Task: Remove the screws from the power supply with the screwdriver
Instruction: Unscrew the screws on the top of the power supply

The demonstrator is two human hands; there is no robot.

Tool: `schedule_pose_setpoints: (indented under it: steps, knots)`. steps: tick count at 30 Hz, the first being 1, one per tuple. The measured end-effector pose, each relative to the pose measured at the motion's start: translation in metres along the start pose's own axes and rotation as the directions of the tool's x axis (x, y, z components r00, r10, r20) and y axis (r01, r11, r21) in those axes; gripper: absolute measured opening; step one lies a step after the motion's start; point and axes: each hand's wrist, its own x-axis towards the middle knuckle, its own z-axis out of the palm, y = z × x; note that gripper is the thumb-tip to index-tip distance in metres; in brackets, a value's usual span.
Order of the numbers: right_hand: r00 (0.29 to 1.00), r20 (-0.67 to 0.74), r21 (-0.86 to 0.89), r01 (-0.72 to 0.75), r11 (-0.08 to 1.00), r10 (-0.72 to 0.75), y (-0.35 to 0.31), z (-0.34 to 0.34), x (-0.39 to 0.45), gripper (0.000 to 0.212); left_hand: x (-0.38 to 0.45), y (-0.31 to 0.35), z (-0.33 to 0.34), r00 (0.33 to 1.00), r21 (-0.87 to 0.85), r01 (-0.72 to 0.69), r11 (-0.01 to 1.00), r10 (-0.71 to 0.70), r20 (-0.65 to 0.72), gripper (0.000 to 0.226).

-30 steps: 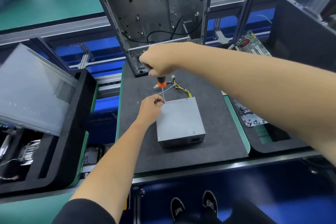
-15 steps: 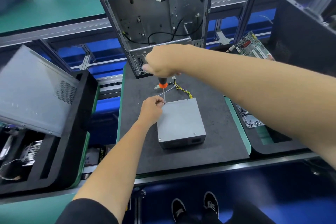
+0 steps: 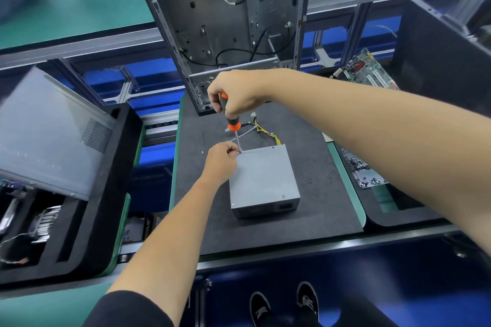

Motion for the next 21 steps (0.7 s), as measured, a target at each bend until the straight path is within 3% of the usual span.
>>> schedule_pose_setpoints:
  steps: [1, 3, 5, 9, 13, 15, 19, 21]
  knots:
    - [1.000, -0.026, -0.044, -0.017, 0.999, 0.016, -0.001, 0.002, 0.001, 0.007, 0.000, 0.000, 0.000, 1.000, 0.006, -0.006, 1.000, 0.006, -0.003, 0.019]
    - [0.993, -0.111, -0.197, -0.072, 0.978, 0.051, -0.002, 0.004, 0.002, 0.030, 0.000, 0.000, 0.000, 1.000, 0.016, -0.013, 1.000, 0.013, -0.001, 0.019]
    - [0.983, -0.178, -0.324, -0.099, 0.941, 0.043, -0.002, 0.005, 0.005, 0.040, 0.000, 0.000, 0.000, 1.000, 0.016, -0.005, 1.000, 0.005, 0.000, 0.018]
    - [0.997, -0.066, -0.240, 0.022, 0.971, -0.039, -0.006, 0.003, 0.007, 0.014, 0.000, 0.000, 0.000, 1.000, 0.019, -0.001, 1.000, 0.001, 0.000, 0.020]
    - [0.990, -0.104, -0.144, 0.078, 0.987, -0.093, -0.008, 0.005, 0.003, 0.018, -0.001, 0.000, 0.000, 1.000, 0.001, -0.016, 1.000, 0.016, 0.006, 0.021]
    - [0.986, -0.147, -0.204, 0.042, 0.978, -0.073, -0.008, 0.011, 0.005, 0.012, -0.001, 0.000, 0.000, 1.000, -0.007, -0.021, 1.000, 0.021, 0.002, 0.021]
    - [0.964, -0.263, -0.406, -0.139, 0.903, 0.030, -0.009, 0.013, 0.010, 0.040, 0.000, -0.002, 0.000, 0.999, 0.001, -0.032, 0.999, 0.032, 0.001, 0.020]
    - [0.979, -0.196, -0.398, -0.127, 0.909, 0.050, -0.010, 0.010, 0.012, 0.032, 0.001, -0.002, 0.001, 0.999, -0.003, -0.034, 0.999, 0.034, 0.000, 0.020]
